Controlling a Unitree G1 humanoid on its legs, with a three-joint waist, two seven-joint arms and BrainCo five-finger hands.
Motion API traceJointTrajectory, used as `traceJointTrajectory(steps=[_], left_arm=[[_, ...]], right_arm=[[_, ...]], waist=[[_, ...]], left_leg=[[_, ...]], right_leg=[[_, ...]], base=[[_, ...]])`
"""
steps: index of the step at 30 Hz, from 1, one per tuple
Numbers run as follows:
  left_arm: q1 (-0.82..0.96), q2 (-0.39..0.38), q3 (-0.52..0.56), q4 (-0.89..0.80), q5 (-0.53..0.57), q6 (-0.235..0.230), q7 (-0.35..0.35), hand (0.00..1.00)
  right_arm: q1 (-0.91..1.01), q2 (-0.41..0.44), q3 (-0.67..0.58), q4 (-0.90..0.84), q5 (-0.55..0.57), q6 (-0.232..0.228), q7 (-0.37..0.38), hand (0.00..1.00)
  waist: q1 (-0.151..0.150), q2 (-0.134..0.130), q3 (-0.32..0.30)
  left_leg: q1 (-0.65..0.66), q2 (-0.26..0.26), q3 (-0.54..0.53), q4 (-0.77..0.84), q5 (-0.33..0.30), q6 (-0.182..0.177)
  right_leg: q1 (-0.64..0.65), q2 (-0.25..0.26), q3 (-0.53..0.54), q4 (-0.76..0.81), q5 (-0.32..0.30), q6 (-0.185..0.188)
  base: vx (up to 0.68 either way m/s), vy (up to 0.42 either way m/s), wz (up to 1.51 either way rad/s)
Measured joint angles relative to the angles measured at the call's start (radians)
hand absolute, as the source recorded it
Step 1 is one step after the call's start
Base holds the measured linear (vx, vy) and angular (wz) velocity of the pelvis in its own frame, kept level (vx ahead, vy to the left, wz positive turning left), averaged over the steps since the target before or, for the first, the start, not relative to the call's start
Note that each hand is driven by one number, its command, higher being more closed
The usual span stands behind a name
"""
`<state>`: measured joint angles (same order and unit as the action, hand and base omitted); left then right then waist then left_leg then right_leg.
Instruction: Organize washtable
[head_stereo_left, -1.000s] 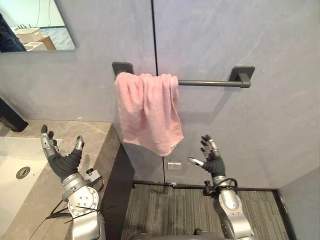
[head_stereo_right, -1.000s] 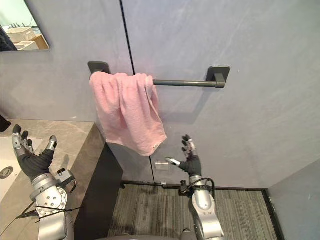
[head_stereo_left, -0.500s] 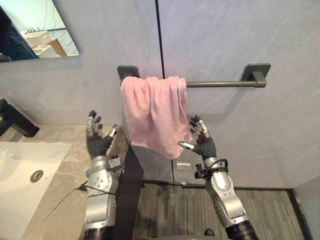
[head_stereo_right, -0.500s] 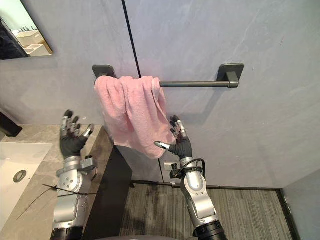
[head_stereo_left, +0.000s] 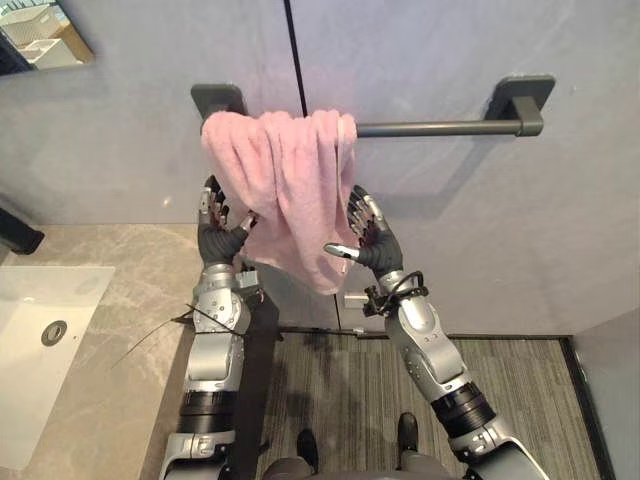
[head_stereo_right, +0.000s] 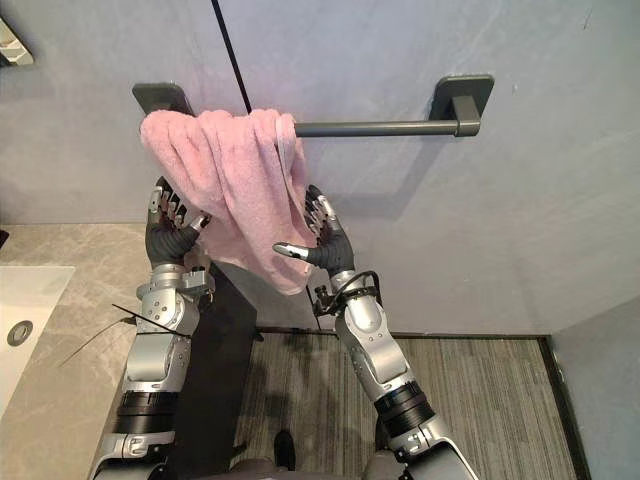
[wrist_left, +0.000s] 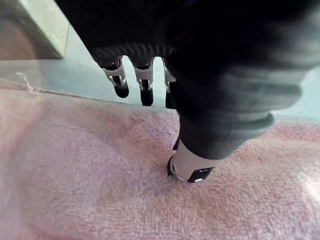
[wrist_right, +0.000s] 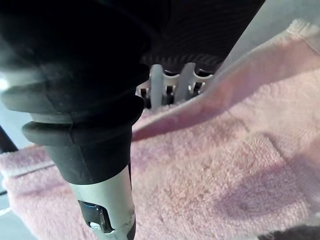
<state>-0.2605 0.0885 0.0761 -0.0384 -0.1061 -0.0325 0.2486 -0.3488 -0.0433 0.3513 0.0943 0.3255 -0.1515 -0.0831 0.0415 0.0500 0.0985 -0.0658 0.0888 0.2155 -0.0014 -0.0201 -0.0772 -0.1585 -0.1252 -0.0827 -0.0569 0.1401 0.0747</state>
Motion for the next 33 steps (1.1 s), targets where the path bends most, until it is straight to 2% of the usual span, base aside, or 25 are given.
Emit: traceJointTrajectory(steps=[1,7,8,11,18,21,25,27,28,30,31,33], left_arm=[[-0.112,0.072,-0.054,0.020,-0.005,0.000,0.013,1.00],[-0.166,0.073,-0.084,0.039,-0.010,-0.002,0.011,1.00],[-0.167,0.073,-0.084,0.039,-0.010,-0.002,0.011,1.00],[-0.179,0.075,-0.084,0.039,-0.021,-0.018,0.013,1.00],[-0.178,0.070,-0.055,0.006,-0.029,-0.043,0.019,1.00],[-0.161,0.035,-0.039,-0.012,-0.029,-0.052,0.018,1.00],[-0.111,0.033,-0.027,-0.034,-0.028,-0.053,0.013,1.00],[-0.101,0.032,-0.024,-0.054,-0.028,-0.053,0.011,1.00],[-0.079,0.031,-0.022,-0.089,-0.028,-0.054,-0.010,1.00],[-0.065,0.028,-0.024,-0.092,-0.027,-0.054,-0.024,1.00],[-0.056,0.004,-0.024,-0.092,-0.027,-0.054,-0.050,1.00],[-0.048,0.002,-0.026,-0.092,-0.027,-0.054,-0.052,1.00]], right_arm=[[-0.129,-0.004,0.005,0.017,0.123,-0.002,0.000,0.00],[-0.136,-0.011,0.008,0.017,0.158,-0.013,0.000,0.00],[-0.136,-0.013,0.008,0.017,0.168,-0.019,0.000,1.00],[-0.171,-0.027,0.001,0.032,0.192,-0.025,0.000,1.00],[-0.161,-0.028,-0.125,0.040,0.176,-0.039,-0.003,1.00],[-0.131,-0.028,-0.156,0.040,0.170,-0.040,-0.001,1.00],[-0.110,-0.039,-0.207,0.039,0.135,-0.039,0.000,1.00],[-0.061,-0.065,-0.312,0.025,0.134,-0.038,0.000,1.00],[-0.019,-0.108,-0.366,-0.048,0.132,-0.038,0.001,1.00],[0.005,-0.124,-0.386,-0.064,0.109,-0.038,0.003,1.00],[0.075,-0.122,-0.418,-0.074,0.072,-0.036,0.025,1.00],[0.076,-0.121,-0.426,-0.074,0.065,-0.036,0.027,1.00]], waist=[[0.003,-0.016,0.043],[-0.002,-0.017,0.049],[-0.001,-0.018,0.050],[0.000,-0.021,0.068],[-0.001,-0.025,0.075],[-0.005,-0.024,0.075],[-0.025,-0.024,0.075],[-0.026,-0.025,0.075],[-0.031,-0.025,0.074],[-0.035,-0.025,0.074],[-0.053,-0.029,0.067],[-0.054,-0.032,0.059]], left_leg=[[-0.066,0.002,-0.016,0.001,0.033,-0.003],[-0.073,0.003,-0.011,0.002,0.034,-0.004],[-0.077,0.003,-0.012,0.003,0.034,-0.004],[-0.081,0.002,-0.015,0.006,0.034,-0.004],[-0.075,0.000,-0.015,-0.004,0.034,-0.003],[-0.034,0.000,-0.005,-0.034,0.039,-0.001],[-0.003,-0.003,0.004,-0.055,0.039,-0.001],[0.028,-0.002,0.011,-0.061,0.038,-0.001],[0.051,-0.001,0.026,-0.067,0.038,-0.001],[0.064,0.001,0.036,-0.068,0.038,-0.002],[0.075,0.003,0.044,-0.069,0.038,-0.002],[0.075,0.003,0.044,-0.069,0.038,-0.002]], right_leg=[[-0.042,0.002,0.000,-0.040,0.050,-0.009],[-0.052,0.005,0.005,-0.040,0.052,-0.009],[-0.054,0.005,0.005,-0.040,0.051,-0.009],[-0.055,0.003,0.004,-0.040,0.052,-0.009],[-0.054,0.004,-0.001,-0.040,0.051,-0.009],[-0.032,0.008,0.000,-0.040,0.051,-0.010],[-0.015,0.008,0.001,-0.040,0.050,-0.009],[0.008,0.010,0.006,-0.040,0.044,-0.006],[0.020,0.013,0.020,-0.040,0.043,-0.006],[0.027,0.016,0.030,-0.040,0.043,-0.006],[0.033,0.019,0.037,-0.040,0.045,-0.004],[0.032,0.019,0.037,-0.040,0.045,-0.004]], base=[[-0.28,-0.081,0.01],[-0.04,-0.006,-0.02],[0.00,0.014,0.04],[-0.01,0.009,0.02],[0.00,0.011,-0.01],[0.01,0.019,-0.08],[0.00,0.012,-0.04],[-0.01,-0.010,-0.17],[-0.01,-0.023,-0.30],[-0.05,-0.041,-0.24],[-0.07,-0.065,-0.11],[-0.03,-0.032,-0.04]])
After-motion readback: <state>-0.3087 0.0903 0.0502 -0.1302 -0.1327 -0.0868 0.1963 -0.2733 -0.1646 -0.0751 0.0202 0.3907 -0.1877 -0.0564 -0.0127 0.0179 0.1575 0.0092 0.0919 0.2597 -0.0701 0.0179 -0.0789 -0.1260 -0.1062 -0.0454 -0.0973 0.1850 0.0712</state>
